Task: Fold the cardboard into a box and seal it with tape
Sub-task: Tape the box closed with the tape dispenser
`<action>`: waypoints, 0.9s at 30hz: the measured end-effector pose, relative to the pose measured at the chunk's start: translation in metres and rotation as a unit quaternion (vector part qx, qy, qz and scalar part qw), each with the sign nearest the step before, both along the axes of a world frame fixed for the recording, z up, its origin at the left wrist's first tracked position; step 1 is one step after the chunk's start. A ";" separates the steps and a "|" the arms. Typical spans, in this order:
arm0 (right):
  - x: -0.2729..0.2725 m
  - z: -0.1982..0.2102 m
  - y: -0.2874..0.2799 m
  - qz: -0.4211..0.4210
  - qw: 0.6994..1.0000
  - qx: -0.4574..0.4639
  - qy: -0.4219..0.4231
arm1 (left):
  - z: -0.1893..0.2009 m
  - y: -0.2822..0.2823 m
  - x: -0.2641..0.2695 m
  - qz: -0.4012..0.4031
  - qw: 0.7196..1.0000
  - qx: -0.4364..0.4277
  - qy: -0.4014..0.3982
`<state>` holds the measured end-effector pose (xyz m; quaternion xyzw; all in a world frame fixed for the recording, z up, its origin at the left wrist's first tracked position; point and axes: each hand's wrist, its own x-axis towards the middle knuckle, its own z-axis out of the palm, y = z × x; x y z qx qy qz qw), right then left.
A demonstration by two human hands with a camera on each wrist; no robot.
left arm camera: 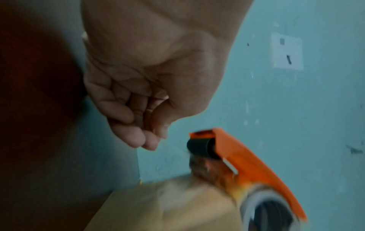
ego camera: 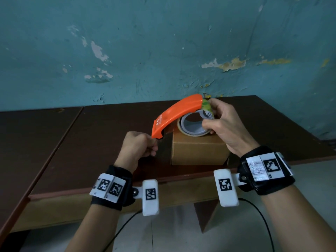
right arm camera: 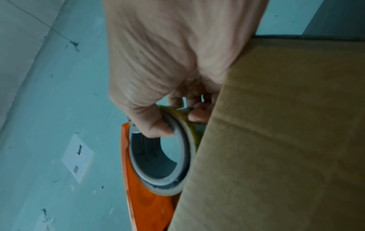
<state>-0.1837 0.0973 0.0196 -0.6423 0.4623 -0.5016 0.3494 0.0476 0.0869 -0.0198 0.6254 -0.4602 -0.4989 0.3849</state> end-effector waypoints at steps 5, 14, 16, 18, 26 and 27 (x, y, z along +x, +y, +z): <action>-0.001 0.001 -0.001 0.008 1.000 -0.002 -0.013 | -0.006 -0.003 -0.008 -0.047 0.998 -0.021 -0.028; 0.001 -0.002 0.000 0.005 0.999 -0.024 -0.025 | -0.012 -0.005 -0.015 -0.062 0.998 -0.028 -0.015; 0.001 -0.003 0.000 -0.005 0.999 -0.030 -0.032 | -0.012 -0.006 -0.015 -0.071 0.997 -0.017 -0.009; 0.000 -0.003 -0.001 -0.007 0.999 -0.029 -0.037 | -0.011 -0.007 -0.014 -0.078 0.997 -0.006 -0.002; 0.002 -0.001 0.001 -0.004 0.998 -0.029 -0.063 | -0.010 -0.007 -0.015 -0.089 0.996 -0.006 -0.008; 0.002 -0.001 0.001 -0.003 0.998 -0.031 -0.063 | -0.010 -0.007 -0.016 -0.090 0.996 -0.007 -0.009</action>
